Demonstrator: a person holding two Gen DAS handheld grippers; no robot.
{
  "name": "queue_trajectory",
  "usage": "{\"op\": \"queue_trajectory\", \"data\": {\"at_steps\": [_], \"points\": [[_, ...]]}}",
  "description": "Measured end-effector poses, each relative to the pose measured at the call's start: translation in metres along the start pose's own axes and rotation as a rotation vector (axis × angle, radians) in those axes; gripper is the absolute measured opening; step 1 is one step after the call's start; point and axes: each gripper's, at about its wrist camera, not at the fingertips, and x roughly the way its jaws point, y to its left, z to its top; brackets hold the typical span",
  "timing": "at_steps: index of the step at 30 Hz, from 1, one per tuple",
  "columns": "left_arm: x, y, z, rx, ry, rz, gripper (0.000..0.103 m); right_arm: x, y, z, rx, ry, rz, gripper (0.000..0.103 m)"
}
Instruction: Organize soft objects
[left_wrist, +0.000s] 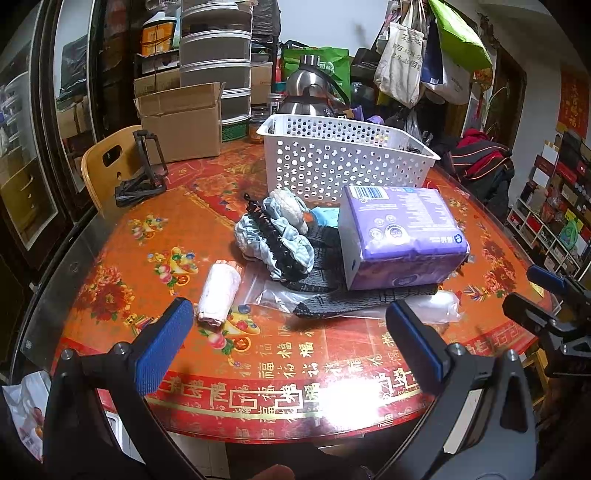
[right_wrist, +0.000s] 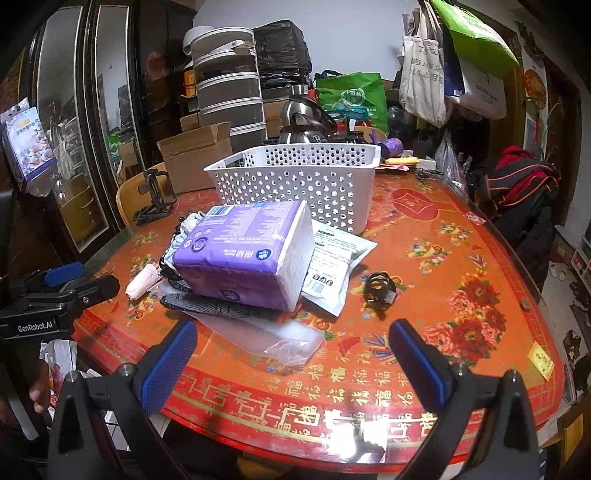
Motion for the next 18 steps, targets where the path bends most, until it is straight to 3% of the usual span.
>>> {"op": "queue_trajectory", "data": {"at_steps": [18], "points": [[0.0026,0.0014,0.0000,-0.004,0.000,0.001,0.103,0.0020,0.0014,-0.0008,-0.002,0.008,0.000,0.103]]}}
